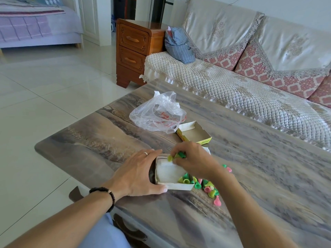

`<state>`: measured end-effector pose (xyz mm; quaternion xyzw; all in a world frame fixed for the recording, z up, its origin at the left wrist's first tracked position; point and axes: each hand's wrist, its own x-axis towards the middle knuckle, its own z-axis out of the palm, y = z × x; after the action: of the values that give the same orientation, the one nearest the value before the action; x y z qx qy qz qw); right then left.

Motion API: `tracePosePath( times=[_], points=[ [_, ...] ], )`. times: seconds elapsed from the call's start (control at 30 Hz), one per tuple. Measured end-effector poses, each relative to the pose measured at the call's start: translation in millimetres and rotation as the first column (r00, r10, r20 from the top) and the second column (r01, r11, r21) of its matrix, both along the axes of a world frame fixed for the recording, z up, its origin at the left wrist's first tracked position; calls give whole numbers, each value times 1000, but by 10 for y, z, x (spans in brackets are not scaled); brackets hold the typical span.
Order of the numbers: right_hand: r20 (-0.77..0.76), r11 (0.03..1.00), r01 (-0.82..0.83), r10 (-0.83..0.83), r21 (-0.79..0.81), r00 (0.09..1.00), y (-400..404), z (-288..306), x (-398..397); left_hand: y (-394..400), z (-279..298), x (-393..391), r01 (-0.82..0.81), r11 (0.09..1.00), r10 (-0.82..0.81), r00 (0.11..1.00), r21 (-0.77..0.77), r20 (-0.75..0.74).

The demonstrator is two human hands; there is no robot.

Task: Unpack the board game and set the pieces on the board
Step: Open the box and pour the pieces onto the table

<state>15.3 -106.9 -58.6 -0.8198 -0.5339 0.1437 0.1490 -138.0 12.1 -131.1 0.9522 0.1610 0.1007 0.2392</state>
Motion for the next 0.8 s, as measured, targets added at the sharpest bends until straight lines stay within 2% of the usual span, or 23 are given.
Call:
tracePosePath(
  times=[0.07,0.17,0.27,0.37,0.43,0.5,0.57,0.6,0.7,0.8],
  points=[
    [11,994,94,-95,56,995,-129,96,154,0,2,2,2,1000,-2,1000,1,-15],
    [99,983,181,-178,-18,979,-345,114,324,11,-13,2,-8,1000,7,1000,-12,-20],
    [169,970,201,-177,-139,970,-485,59,354,12,-19,-1,-10,1000,10,1000,-27,-7],
    [203,972,191,-160,-140,966,-524,73,328,9,-14,-1,-5,1000,5,1000,-25,3],
    [223,985,143,-118,-99,968,-491,107,284,8,-13,-5,-6,1000,6,1000,-23,6],
    [138,993,42,-27,-109,990,-417,166,177,7,-8,-12,-11,999,11,1000,-30,17],
    [31,975,-49,57,-216,998,-335,214,24,7,1,-17,-16,999,18,999,-46,49],
    [26,953,-93,104,-288,994,-296,209,-37,6,6,-18,-15,998,19,997,-53,70],
    [104,882,-179,247,-435,963,-220,105,-112,3,19,-19,-12,998,19,994,-65,111],
    [172,875,-192,294,-444,940,-190,27,-119,4,17,-24,-16,998,23,993,-62,119]
  ],
)
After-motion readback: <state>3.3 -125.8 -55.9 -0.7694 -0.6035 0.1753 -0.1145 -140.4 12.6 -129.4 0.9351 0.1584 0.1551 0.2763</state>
